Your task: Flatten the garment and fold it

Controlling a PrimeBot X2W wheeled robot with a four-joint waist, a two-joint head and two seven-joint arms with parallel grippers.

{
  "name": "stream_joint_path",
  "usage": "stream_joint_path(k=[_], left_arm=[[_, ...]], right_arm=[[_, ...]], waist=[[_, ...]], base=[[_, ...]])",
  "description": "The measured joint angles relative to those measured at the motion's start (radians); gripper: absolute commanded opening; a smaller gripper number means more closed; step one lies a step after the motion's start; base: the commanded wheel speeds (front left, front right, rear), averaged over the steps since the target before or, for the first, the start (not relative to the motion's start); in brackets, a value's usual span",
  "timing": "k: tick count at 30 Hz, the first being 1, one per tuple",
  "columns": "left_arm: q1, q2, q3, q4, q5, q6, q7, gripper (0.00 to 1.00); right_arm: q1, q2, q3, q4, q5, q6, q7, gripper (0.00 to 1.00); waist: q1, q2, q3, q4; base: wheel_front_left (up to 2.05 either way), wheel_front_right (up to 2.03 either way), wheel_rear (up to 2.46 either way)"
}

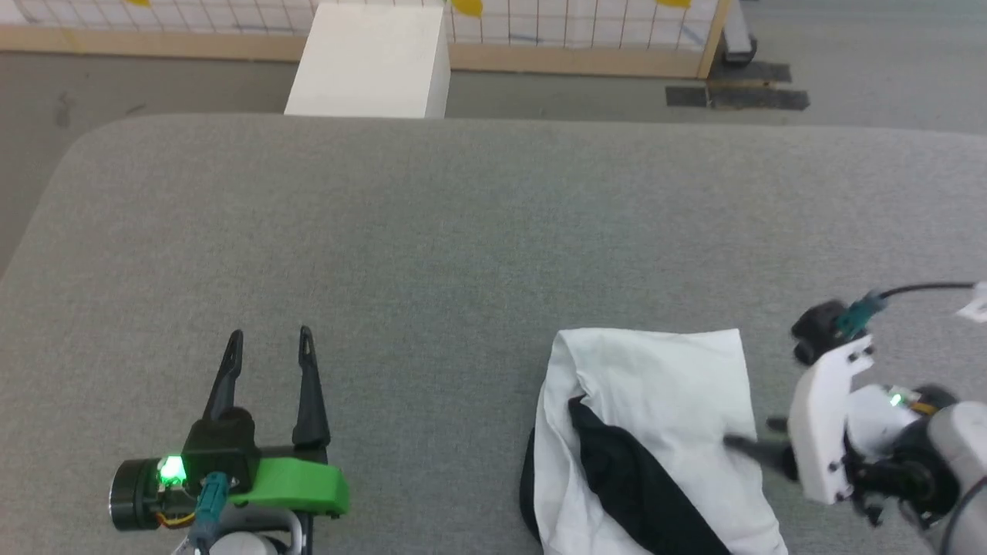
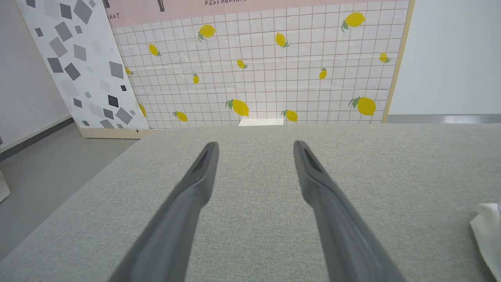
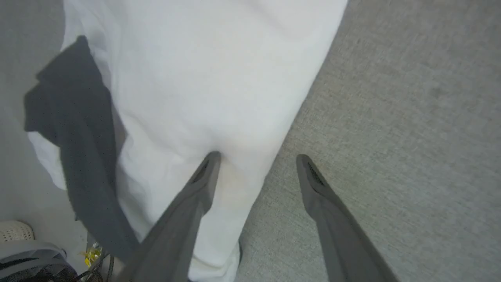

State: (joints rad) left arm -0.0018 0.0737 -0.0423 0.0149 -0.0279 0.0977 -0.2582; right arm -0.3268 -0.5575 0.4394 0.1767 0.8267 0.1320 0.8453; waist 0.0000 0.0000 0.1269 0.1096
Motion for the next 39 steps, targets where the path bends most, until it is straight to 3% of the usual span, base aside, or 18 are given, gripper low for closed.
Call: stream_joint_path(k=[6,7,8,16,23,29,32,39], left_arm=[[-0.026,-0.005,-0.002,0.005,0.000,-0.002,0.000,1.00],[-0.026,-0.005,0.001,0.005,0.000,-0.002,0.000,1.00],[-0.026,-0.005,0.002,0.006,0.000,-0.002,0.000,1.00],[-0.023,-0.005,0.027,0.007,0.000,-0.006,0.000,1.00],[-0.020,-0.004,0.090,-0.035,-0.006,0.005,0.000,1.00],[-0.046,0.006,0.115,-0.073,-0.003,0.003,0.000,1.00],[-0.083,0.023,0.121,-0.093,0.008,0.002,0.000,1.00],[-0.149,0.053,0.091,-0.116,0.021,-0.012,0.000,1.00]], right_arm=[[-0.002,0.025,0.094,0.091,0.018,0.000,-0.028,1.00],[-0.007,0.021,0.104,0.095,0.027,0.000,-0.039,0.28],[-0.012,0.017,0.113,0.095,0.030,0.000,-0.051,0.00],[-0.071,-0.019,0.169,0.047,0.079,0.001,-0.179,0.00],[-0.159,-0.145,0.221,-0.083,0.080,0.000,-0.202,0.00],[-0.229,-0.261,0.238,-0.111,0.028,0.000,-0.230,0.00],[-0.279,-0.307,0.245,-0.079,-0.030,0.001,-0.259,0.00],[-0.392,-0.339,0.249,0.123,-0.160,0.001,-0.315,0.00]], waist=[[0.0000,0.0000,0.039,0.018],[0.0000,0.0000,0.043,0.020],[0.0000,0.0000,0.046,0.019],[0.0000,0.0000,0.035,-0.028],[0.0000,0.0000,0.033,-0.132],[0.0000,0.0000,0.070,-0.238],[0.0000,0.0000,0.111,-0.278],[0.0001,0.0000,0.228,-0.339]], base=[[0.00,0.00,0.00],[0.00,0.00,0.00],[0.00,0.00,0.00],[0.00,0.00,0.00],[0.00,0.00,0.00],[0.00,0.00,0.00],[0.00,0.00,0.00],[0.00,0.00,0.00]])
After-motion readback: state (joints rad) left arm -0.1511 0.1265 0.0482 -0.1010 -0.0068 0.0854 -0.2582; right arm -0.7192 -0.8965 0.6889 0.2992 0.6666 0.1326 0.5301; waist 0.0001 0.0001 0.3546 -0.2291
